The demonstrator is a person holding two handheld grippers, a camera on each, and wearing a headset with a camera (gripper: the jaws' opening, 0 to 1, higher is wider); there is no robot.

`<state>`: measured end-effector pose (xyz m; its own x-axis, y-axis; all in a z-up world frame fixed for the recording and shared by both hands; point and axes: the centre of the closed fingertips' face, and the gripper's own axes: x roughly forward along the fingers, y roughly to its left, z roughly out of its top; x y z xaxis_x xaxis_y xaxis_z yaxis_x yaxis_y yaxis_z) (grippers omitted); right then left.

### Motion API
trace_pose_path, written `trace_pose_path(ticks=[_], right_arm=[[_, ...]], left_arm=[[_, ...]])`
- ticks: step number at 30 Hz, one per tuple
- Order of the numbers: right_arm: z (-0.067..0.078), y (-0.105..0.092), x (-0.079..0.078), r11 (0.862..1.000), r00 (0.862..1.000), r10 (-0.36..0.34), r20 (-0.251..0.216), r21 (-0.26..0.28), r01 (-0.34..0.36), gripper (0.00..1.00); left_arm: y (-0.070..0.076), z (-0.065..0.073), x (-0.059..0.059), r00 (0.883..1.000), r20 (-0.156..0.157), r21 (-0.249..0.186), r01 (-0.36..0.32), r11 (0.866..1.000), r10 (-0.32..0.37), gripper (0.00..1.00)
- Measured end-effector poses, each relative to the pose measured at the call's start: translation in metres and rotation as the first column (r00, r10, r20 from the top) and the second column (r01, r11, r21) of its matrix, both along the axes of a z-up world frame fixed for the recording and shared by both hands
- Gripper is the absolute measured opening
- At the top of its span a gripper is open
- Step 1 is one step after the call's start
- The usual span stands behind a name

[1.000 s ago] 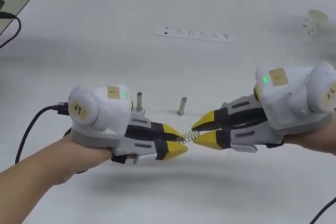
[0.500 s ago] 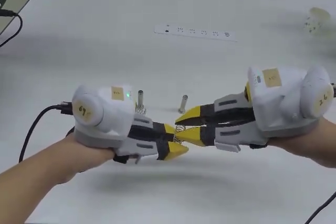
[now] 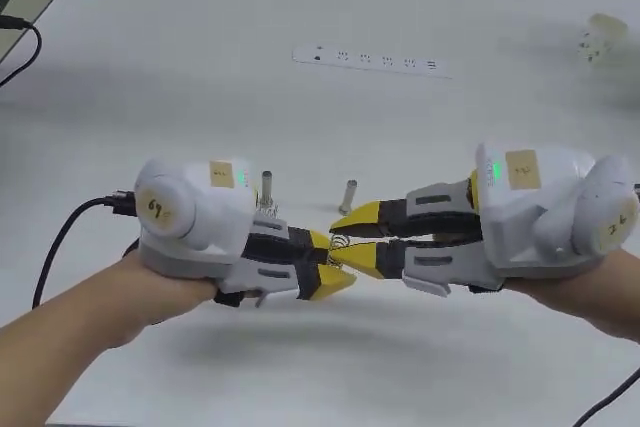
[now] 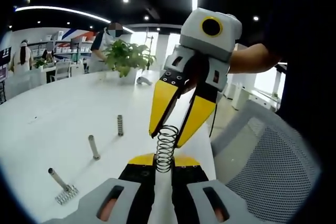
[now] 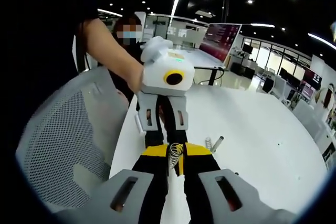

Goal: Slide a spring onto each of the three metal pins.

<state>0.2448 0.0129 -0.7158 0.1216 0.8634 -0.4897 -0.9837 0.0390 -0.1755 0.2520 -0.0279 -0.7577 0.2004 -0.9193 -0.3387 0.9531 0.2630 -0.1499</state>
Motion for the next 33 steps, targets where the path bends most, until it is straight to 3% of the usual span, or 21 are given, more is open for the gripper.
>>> trace_pose_path(ticks=[5, 9, 14, 19, 25, 33], right_arm=[[0.001, 0.001, -0.001, 0.998, 0.996, 0.033, 0.082, -0.049, -0.029, 0.07], [0.002, 0.001, 0.001, 0.997, 0.993, 0.04, 0.107, -0.063, -0.034, 0.07], [0.004, -0.002, 0.005, 0.999, 0.995, 0.021, 0.095, -0.046, -0.017, 0.07], [0.003, -0.003, 0.007, 0.999, 0.997, 0.005, 0.079, -0.037, -0.003, 0.07], [0.004, -0.003, 0.009, 0.999, 0.997, 0.004, 0.083, -0.041, 0.0, 0.07], [0.001, -0.006, 0.013, 0.998, 0.996, 0.004, 0.092, -0.065, 0.002, 0.07]], left_arm=[[-0.001, 0.001, 0.003, 1.0, 0.01, -0.003, -0.015, 1.0, 0.015, 0.03], [-0.002, 0.003, 0.005, 0.999, 0.029, -0.003, -0.014, 1.0, 0.014, 0.03], [-0.002, 0.006, 0.009, 0.999, 0.029, -0.005, -0.022, 1.0, 0.022, 0.04], [-0.003, 0.006, 0.011, 0.999, 0.005, -0.007, -0.035, 0.999, 0.035, 0.06], [-0.002, 0.006, 0.011, 0.999, 0.004, 0.003, -0.041, 0.999, 0.041, 0.14], [0.003, 0.002, 0.013, 0.999, -0.004, 0.021, -0.054, 0.998, 0.054, 0.17]])
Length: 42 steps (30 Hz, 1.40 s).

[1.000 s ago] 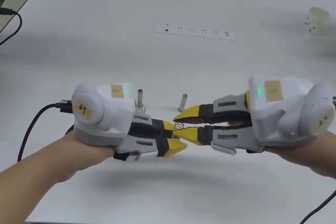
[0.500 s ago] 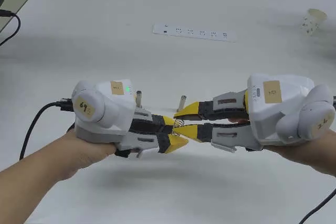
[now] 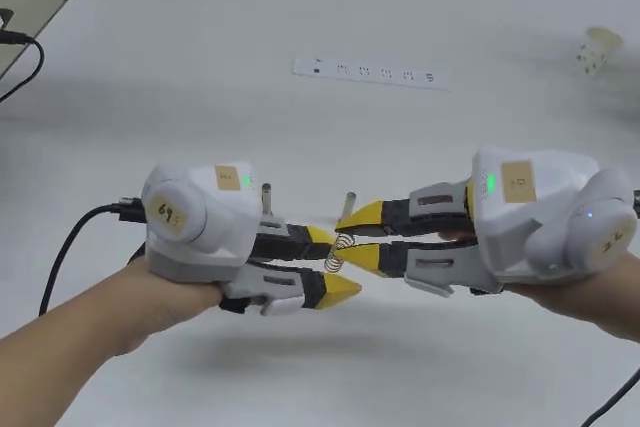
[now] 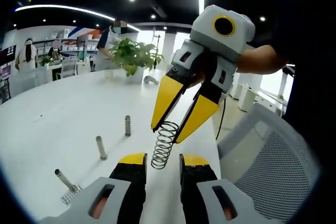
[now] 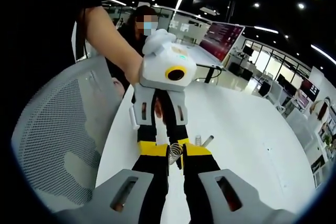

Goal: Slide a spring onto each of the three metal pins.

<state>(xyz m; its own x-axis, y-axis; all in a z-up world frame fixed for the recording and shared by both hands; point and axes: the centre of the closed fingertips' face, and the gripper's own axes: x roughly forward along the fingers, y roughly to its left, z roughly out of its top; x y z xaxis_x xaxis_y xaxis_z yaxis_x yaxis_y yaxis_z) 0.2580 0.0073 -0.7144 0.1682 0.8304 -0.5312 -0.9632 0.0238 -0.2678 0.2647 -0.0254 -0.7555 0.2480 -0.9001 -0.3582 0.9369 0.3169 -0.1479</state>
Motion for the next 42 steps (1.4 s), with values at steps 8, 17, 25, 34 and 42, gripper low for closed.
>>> trace_pose_path(ticks=[8, 17, 25, 34, 42], right_arm=[[-0.002, -0.002, 0.0, 1.0, 1.0, 0.002, 0.003, -0.019, -0.002, 0.07], [-0.008, -0.006, 0.001, 0.999, 1.0, 0.006, 0.015, -0.054, -0.005, 0.07], [-0.015, -0.011, 0.003, 0.996, 1.0, 0.009, 0.02, -0.092, -0.007, 0.07], [-0.018, -0.015, 0.007, 0.995, 1.0, -0.004, 0.018, -0.101, 0.005, 0.07], [-0.017, -0.017, 0.01, 0.995, 1.0, -0.018, 0.017, -0.098, 0.02, 0.07]], left_arm=[[0.009, -0.002, 0.002, 1.0, 0.01, 0.022, -0.025, 0.999, 0.025, 0.24], [0.029, -0.002, 0.008, 0.996, 0.006, 0.026, -0.084, 0.996, 0.084, 0.32], [0.057, 0.002, 0.014, 0.987, 0.016, 0.021, -0.16, 0.987, 0.16, 0.37], [0.091, -0.002, 0.02, 0.97, 0.027, 0.036, -0.243, 0.969, 0.242, 0.51], [0.103, -0.004, 0.017, 0.961, 0.019, 0.035, -0.277, 0.96, 0.276, 0.65]])
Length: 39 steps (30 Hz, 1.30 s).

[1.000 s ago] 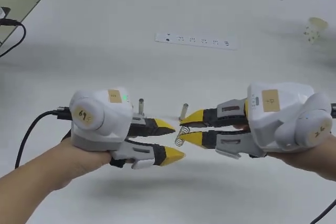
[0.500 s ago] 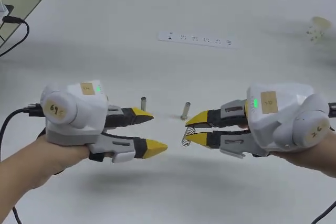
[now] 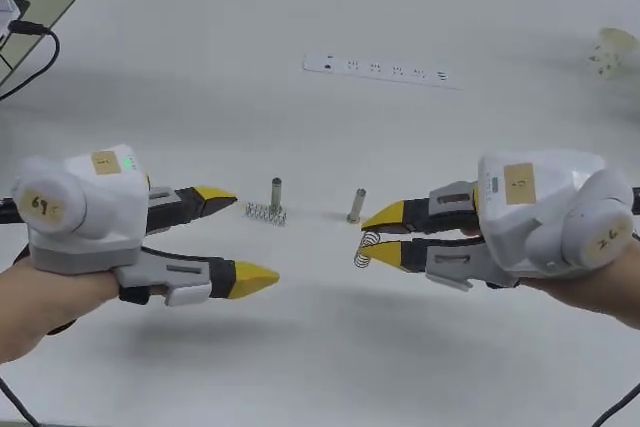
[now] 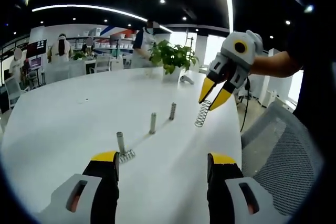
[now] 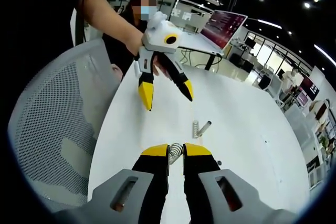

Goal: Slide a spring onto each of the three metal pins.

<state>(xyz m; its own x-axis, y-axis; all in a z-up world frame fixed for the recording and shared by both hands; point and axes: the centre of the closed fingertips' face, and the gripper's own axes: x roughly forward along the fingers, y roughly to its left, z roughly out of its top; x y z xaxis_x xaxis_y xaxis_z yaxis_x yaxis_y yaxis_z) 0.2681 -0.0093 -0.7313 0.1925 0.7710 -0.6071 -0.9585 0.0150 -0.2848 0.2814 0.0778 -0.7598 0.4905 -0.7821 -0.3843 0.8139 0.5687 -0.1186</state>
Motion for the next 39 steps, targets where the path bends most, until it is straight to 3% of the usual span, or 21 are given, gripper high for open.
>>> trace_pose_path(ticks=[7, 13, 22, 39], right_arm=[[-0.001, -0.002, 0.004, 1.0, 1.0, -0.013, 0.003, -0.004, 0.013, 0.07], [-0.001, -0.002, 0.007, 1.0, 1.0, -0.023, 0.015, -0.006, 0.023, 0.07], [-0.004, -0.006, 0.015, 0.999, 0.999, -0.035, 0.02, -0.023, 0.036, 0.07], [-0.001, -0.013, 0.048, 0.996, 0.996, -0.089, 0.021, -0.022, 0.09, 0.07]], left_arm=[[0.01, -0.003, -0.002, 1.0, 0.01, 0.027, -0.014, 1.0, 0.013, 0.83], [0.016, -0.005, -0.002, 0.999, 0.005, 0.018, -0.046, 0.999, 0.046, 0.98], [0.023, -0.01, -0.007, 0.998, -0.013, 0.024, -0.061, 0.998, 0.061, 0.98], [0.027, -0.011, -0.007, 0.997, -0.017, 0.028, -0.074, 0.997, 0.074, 0.98]])
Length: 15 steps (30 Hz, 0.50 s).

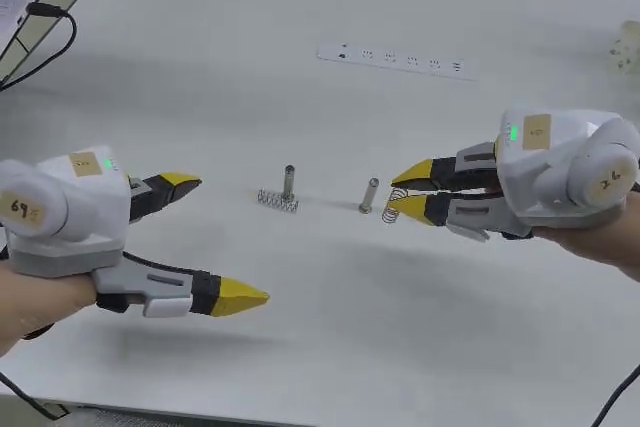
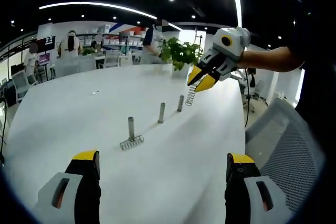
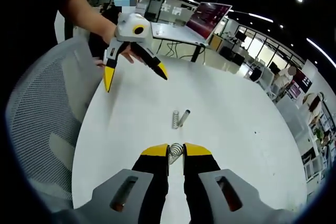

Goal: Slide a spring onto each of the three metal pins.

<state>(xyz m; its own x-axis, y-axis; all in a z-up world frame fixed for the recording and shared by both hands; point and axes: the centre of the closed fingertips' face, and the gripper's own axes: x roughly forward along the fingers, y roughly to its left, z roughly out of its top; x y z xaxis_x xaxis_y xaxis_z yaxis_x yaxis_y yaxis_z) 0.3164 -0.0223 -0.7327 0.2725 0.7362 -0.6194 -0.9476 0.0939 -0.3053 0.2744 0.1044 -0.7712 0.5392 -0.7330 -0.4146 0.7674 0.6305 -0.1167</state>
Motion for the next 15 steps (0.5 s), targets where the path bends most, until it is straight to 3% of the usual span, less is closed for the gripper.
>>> trace_pose_path(ticks=[15], right_arm=[[0.0, 0.004, 0.022, 1.0, 1.0, -0.014, -0.004, -0.01, 0.014, 0.07]], left_arm=[[0.006, 0.001, -0.001, 1.0, -0.002, -0.005, -0.015, 1.0, 0.015, 0.98]])
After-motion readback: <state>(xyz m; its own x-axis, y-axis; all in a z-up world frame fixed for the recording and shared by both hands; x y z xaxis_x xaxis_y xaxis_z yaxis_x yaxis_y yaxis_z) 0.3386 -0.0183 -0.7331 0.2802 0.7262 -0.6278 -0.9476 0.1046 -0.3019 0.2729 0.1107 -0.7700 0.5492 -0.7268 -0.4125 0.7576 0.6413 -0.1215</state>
